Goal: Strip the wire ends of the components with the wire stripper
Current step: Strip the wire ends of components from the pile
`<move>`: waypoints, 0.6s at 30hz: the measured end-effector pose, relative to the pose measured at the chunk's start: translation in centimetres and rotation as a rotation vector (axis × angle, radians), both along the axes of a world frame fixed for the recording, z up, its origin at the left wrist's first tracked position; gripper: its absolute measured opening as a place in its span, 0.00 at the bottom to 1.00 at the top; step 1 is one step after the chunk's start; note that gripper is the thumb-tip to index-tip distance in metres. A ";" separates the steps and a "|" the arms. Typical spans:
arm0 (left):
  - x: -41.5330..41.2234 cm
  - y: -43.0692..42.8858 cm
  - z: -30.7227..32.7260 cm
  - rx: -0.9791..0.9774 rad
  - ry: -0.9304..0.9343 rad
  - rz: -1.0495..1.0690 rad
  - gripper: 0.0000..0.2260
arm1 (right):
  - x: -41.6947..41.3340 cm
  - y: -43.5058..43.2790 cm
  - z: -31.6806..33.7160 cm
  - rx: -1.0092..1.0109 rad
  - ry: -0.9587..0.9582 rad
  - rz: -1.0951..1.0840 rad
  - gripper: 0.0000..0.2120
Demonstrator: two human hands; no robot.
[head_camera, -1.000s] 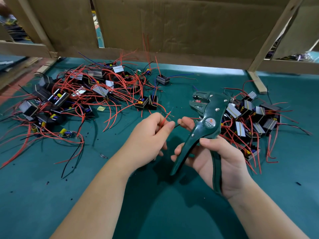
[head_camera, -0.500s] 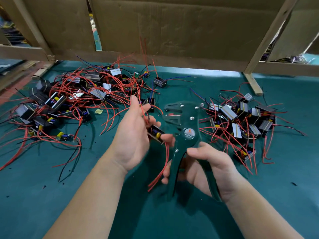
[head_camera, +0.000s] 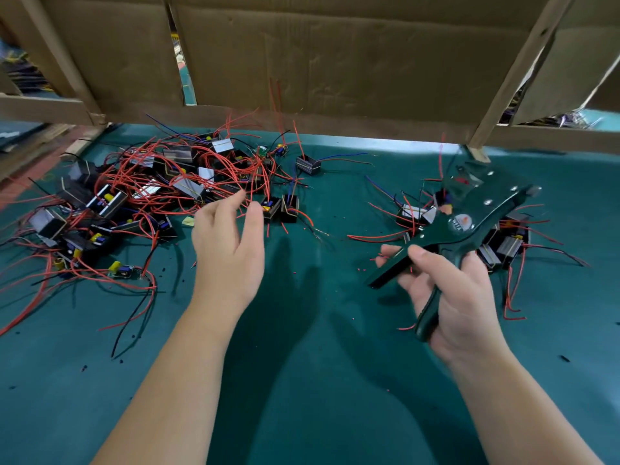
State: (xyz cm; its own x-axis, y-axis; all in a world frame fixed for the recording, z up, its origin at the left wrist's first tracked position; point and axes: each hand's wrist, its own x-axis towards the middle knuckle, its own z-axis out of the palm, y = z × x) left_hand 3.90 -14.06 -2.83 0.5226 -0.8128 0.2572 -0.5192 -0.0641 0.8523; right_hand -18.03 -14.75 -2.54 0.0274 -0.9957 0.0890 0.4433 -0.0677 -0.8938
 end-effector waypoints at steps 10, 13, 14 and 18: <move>1.1 0.2 -0.3 0.509 -0.327 0.095 0.24 | -0.1 0.0 -0.2 -0.012 0.153 -0.025 0.17; 1.7 0.1 -0.4 0.453 -0.410 0.122 0.14 | -0.2 0.1 -0.1 0.014 0.094 0.025 0.07; 1.8 0.2 -0.3 0.399 -0.406 0.144 0.10 | -0.2 0.1 -0.1 0.020 0.081 0.040 0.06; 2.0 0.1 -0.4 0.304 -0.349 0.133 0.09 | -0.1 0.0 -0.2 0.056 0.087 0.020 0.06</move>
